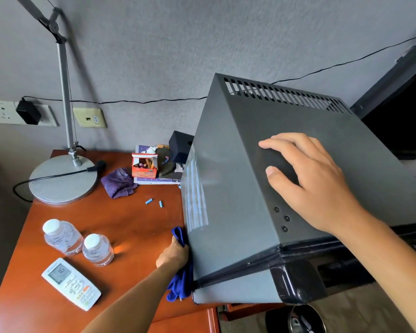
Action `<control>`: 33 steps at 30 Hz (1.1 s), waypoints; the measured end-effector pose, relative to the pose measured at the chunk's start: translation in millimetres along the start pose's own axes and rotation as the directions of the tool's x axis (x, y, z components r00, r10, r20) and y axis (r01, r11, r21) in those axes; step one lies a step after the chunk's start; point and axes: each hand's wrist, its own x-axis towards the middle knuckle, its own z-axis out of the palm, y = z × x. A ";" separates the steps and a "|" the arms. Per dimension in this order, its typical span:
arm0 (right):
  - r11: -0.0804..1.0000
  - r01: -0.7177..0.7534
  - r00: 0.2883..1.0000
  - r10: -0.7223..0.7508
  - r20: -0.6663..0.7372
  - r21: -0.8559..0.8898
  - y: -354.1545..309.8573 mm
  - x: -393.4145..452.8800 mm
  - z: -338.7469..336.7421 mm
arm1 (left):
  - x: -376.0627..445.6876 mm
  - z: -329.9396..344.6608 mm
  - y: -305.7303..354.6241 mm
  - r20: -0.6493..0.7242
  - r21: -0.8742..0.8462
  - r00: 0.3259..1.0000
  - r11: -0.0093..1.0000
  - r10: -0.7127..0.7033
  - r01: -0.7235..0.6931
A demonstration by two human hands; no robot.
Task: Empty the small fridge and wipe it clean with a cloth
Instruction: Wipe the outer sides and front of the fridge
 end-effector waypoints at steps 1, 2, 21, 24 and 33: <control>1.000 -0.003 1.000 0.003 0.001 0.003 -0.4 -0.2 -0.3 | 1.4 -0.1 -2.0 0.005 -0.012 1.000 1.000 0.001 -0.001; 1.000 -0.005 1.000 0.005 0.003 0.005 -1.0 -0.3 -0.6 | 2.4 0.1 -3.8 0.013 -0.033 1.000 0.999 -0.001 0.001; 0.999 0.042 0.999 -0.042 0.000 -0.019 0.2 -0.9 1.1 | -170.5 -62.0 50.8 -0.362 -0.454 0.829 0.697 0.425 -0.556; 0.999 0.041 0.999 -0.041 -0.005 -0.012 0.4 -0.2 0.5 | -128.0 -49.4 37.9 -0.316 -0.388 0.897 0.821 0.309 -0.419; 0.999 0.042 0.999 -0.042 -0.008 0.025 3.7 0.5 0.0 | 14.5 -23.2 19.5 -0.042 0.019 0.999 1.000 0.011 -0.010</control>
